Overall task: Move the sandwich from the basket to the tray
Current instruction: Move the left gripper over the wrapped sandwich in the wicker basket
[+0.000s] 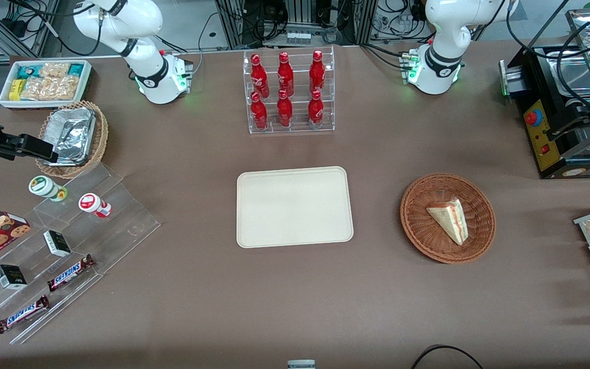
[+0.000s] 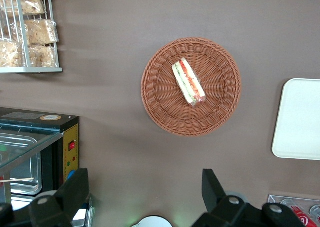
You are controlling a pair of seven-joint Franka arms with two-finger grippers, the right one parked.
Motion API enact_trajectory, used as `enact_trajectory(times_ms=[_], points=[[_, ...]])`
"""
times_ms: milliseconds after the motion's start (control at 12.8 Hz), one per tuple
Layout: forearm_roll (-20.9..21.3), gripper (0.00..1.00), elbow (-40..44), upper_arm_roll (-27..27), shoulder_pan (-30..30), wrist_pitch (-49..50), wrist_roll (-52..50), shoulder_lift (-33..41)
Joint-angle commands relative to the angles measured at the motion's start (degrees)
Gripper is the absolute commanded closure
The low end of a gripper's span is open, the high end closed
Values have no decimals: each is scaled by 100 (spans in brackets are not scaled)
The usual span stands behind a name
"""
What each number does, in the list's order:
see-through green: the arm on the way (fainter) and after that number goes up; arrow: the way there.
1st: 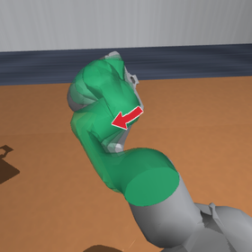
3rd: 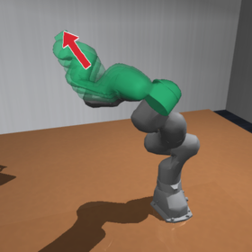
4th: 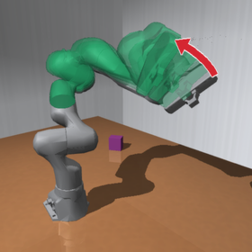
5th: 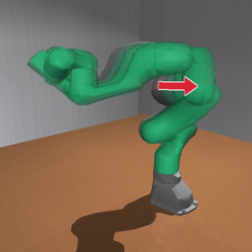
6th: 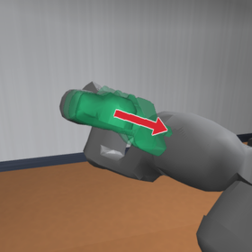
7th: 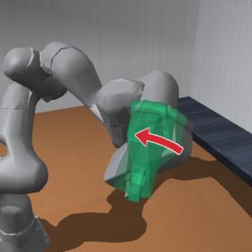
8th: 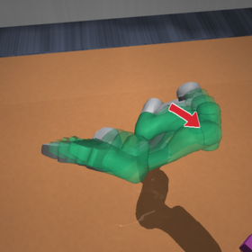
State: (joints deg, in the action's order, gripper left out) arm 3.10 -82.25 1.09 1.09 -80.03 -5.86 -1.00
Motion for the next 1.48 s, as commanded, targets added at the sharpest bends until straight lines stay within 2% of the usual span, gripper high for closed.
enact_trajectory(times_ms=[0,391,547,938,1406], points=[[50,0,-19,-3,-57,31,50,30],[-90,0,-238,41,-338,48,15,-198],[-90,0,-606,58,-347,-109,32,-234],[-90,0,-2003,58,-426,-1583,32,-295],[-99,0,-3295,58,-426,-3551,-99,-515]])
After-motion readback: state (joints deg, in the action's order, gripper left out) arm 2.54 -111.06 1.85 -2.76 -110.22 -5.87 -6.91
